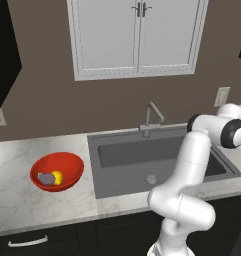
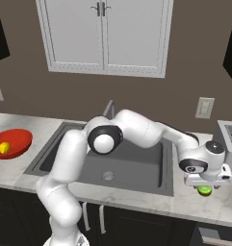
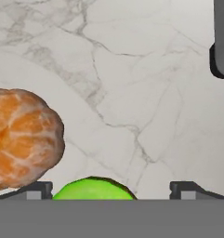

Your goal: There is a mixed pile of frozen fruits and vegetables on the counter. Locate all the frozen vegetables and place the items in a bowl on the counter. Take all the frozen fruits and defrost them in a running sink.

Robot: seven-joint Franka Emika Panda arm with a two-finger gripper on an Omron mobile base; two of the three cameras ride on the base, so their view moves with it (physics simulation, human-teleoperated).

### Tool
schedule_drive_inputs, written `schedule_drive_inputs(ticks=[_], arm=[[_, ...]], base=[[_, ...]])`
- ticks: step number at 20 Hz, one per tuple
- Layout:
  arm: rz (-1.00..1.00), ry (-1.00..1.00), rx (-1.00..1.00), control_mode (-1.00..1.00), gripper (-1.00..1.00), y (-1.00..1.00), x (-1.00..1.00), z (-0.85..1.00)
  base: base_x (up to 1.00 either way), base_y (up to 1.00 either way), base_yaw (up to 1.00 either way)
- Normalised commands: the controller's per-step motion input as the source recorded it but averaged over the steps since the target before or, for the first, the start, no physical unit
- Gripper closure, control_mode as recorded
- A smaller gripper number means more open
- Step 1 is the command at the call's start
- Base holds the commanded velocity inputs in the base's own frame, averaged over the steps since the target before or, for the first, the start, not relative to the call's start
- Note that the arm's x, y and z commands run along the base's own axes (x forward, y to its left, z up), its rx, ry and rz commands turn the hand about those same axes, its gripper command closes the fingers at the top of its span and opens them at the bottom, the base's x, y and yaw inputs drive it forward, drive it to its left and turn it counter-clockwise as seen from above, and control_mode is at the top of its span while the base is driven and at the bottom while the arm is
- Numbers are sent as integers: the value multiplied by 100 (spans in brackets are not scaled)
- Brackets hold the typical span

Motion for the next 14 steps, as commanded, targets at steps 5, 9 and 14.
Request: schedule_drive_inputs(ticks=[5,9,14], arm=[[1,0,0,-100,-100,14,-26,-37],[0,0,0,-100,-100,19,-45,-38],[0,0,0,-100,100,7,-26,-17]], base=[[0,0,0],[0,0,0],[0,0,0]])
